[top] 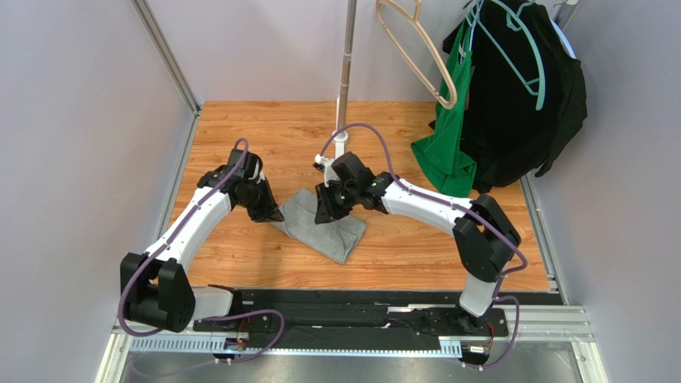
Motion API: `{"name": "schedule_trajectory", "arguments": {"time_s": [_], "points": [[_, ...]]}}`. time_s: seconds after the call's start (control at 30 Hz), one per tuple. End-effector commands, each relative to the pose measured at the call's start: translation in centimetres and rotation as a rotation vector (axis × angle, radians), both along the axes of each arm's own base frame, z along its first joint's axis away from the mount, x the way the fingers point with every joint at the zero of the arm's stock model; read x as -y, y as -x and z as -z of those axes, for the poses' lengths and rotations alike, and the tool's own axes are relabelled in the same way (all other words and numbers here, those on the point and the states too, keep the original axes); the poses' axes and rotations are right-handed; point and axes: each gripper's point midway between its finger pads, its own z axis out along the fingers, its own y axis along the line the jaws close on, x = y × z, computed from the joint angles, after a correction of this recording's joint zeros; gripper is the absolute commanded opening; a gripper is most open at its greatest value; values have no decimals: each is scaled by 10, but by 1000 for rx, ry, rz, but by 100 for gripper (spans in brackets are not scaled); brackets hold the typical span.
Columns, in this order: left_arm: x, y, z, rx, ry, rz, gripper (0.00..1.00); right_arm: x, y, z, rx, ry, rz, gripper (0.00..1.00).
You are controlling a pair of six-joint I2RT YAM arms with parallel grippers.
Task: Fold the napkin into a case and place the utensils inside
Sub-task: Fold the lower triangle-folded napkin at the center of the board.
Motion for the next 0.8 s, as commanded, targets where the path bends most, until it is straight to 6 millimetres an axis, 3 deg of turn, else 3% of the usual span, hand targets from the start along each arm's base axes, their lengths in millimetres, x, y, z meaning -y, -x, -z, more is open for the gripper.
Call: {"name": "schedule_trajectory", "arguments": {"time_s": [0.0,0.13,0.17,0.3,0.43,0.57,0.63,0.77], "points": [[-8,1,14,-25,-21,26,12,-17,6,15,-74,-8,-63,22],[-4,-4,23,-52,32,8,14,11,6,47,-79,70,-10,19],[-3,-7,26,-54,35,8,16,23,14,62,-106,99,1,18],[-1,-12,40,-83,37,-7,19,39,35,66,-130,93,2,15],[-2,-27,43,-69,21,-14,24,25,52,49,-160,15,-47,15],[15,-35,33,-41,50,24,29,30,14,12,-70,-46,28,18],[30,-30,31,-29,41,68,27,36,-12,11,-43,-22,67,20],[63,-23,40,-57,69,115,19,47,-34,28,-50,28,99,19]]}}
